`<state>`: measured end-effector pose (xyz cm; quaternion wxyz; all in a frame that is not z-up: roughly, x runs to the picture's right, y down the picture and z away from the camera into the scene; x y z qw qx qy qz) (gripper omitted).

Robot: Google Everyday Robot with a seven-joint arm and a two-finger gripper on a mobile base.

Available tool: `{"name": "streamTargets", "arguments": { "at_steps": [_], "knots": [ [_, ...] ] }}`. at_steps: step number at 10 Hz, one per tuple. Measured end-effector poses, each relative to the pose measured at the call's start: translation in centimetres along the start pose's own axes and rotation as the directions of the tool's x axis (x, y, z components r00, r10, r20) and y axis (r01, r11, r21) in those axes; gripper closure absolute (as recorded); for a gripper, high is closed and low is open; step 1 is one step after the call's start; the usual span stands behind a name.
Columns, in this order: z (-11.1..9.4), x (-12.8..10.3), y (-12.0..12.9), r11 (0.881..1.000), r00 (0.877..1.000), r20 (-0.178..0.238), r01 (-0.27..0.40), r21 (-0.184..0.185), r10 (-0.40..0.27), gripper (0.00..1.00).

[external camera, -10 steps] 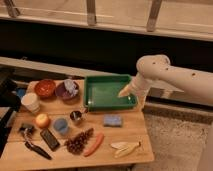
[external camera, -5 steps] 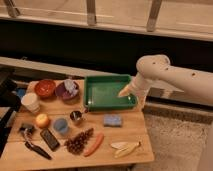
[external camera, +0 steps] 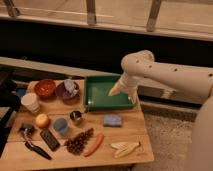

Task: Place towel in red bowl

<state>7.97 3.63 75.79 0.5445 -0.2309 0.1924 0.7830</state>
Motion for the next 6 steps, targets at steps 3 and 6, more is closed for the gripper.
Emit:
{"name": "streamTargets", "arguments": {
  "at_steps": [3,6],
  "knots": [
    [0.4,0.8,7.8,0.995,0.995,-0.001,0.100,-0.011,-0.100,0.22],
    [0.4,0.6,7.5,0.995,0.995,0.003,0.101,0.000,-0.101,0.22]
  ]
}}
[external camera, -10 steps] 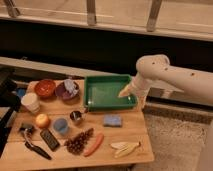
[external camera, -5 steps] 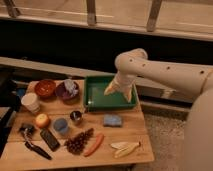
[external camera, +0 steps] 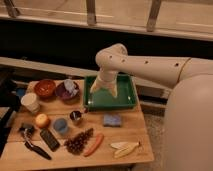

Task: Place towel in red bowl

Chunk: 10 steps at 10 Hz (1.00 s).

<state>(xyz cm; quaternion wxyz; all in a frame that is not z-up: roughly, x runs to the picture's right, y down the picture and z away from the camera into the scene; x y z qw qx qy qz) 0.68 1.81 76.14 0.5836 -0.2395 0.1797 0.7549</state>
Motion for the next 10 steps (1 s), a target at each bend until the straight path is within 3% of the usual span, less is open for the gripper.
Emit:
{"name": "streamTargets", "arguments": {
  "at_steps": [2,5,8,10],
  "knots": [
    [0.1,0.1,0.4,1.000,1.000,-0.001,0.002,-0.003,-0.002,0.22],
    [-1.0,-1.5,1.5,1.000,0.998,0.055,0.010,-0.025,-0.009,0.22],
    [-3.2,-4.4,7.5,0.995,0.990,0.124,0.079,-0.062,-0.071,0.22],
    [-4.1,-6.2,12.9,0.985,0.978,0.158,0.150,-0.085,-0.135,0.22]
  ]
}}
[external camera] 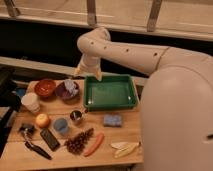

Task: Place towel in red bowl

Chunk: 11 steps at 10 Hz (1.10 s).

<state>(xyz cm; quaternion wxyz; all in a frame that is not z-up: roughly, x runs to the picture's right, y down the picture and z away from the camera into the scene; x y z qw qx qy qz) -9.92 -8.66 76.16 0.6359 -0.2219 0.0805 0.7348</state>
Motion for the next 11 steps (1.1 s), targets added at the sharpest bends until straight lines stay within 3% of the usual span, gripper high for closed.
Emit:
{"name": "streamTargets", "arguments": {
  "at_steps": [3,6,11],
  "knots": [
    [0.9,-2.7,6.2,0.993,0.995,0.020,0.100,-0.057,-0.099,0.22],
    [3.5,-3.6,11.0,0.979,0.988,0.002,0.152,-0.138,-0.153,0.22],
    [4.2,-3.8,11.2,0.979,0.989,0.005,0.146,-0.141,-0.146,0.22]
  ]
}}
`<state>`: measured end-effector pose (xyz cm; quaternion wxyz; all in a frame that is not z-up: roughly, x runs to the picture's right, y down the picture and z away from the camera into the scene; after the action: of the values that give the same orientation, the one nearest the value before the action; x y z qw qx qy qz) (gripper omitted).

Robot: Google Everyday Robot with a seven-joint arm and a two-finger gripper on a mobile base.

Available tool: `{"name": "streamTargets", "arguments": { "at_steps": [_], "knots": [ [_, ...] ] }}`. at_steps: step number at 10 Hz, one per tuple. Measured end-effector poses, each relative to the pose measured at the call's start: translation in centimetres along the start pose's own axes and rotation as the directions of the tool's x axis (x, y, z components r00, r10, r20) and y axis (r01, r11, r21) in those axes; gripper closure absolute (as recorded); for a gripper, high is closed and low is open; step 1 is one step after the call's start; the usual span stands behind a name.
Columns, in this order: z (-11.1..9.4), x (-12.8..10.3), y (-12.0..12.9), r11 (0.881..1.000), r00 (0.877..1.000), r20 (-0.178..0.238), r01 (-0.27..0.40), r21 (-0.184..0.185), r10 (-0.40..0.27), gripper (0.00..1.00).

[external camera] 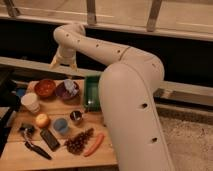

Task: Place towel in red bowl

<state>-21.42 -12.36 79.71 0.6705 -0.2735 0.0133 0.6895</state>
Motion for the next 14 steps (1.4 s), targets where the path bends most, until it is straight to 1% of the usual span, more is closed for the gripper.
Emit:
{"name": "streamTargets", "arguments": {
  "at_steps": [1,2,3,5,6,7,8,9,14],
  "knots": [
    [0.5,0.1,0.1,1.000,1.000,0.008,-0.007,0.000,0.007,0.22],
    [1.9,0.5,0.5,1.000,1.000,0.024,-0.015,-0.005,0.016,0.22],
    [3.5,1.0,0.6,1.000,0.999,0.029,-0.019,-0.004,0.019,0.22],
    [6.8,2.0,1.4,1.000,0.999,0.026,-0.021,-0.016,0.022,0.22],
    [8.3,2.5,1.7,0.999,1.000,0.016,-0.026,-0.026,0.026,0.22],
    [8.9,2.5,1.8,0.999,0.999,0.010,-0.032,-0.032,0.033,0.22],
    [10.0,2.7,1.9,0.998,0.999,-0.006,-0.043,-0.040,0.042,0.22],
    [10.2,2.8,2.3,0.998,0.999,-0.010,-0.040,-0.043,0.040,0.22],
    [10.3,2.8,2.0,0.998,0.999,-0.015,-0.050,-0.035,0.049,0.22]
  ]
}}
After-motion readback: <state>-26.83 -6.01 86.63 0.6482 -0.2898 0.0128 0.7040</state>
